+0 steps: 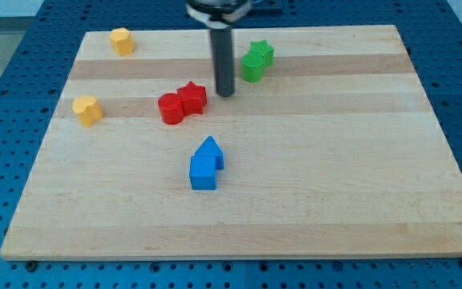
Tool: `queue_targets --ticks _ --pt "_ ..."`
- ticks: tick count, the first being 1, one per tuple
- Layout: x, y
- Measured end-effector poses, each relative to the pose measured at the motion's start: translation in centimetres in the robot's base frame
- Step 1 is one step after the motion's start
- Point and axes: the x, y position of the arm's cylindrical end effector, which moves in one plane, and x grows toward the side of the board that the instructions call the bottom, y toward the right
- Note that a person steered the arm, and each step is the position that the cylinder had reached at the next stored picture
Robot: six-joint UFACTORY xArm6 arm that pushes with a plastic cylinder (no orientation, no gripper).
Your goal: Move the green circle towards the yellow hexagon
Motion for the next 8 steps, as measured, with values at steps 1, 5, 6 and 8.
queue_targets --ticks 1,5,6,8 --pt "-0.2 4.0" --pt "-4.0 4.4" --pt "-4.0 1.6" --pt "-5.8 -0.4"
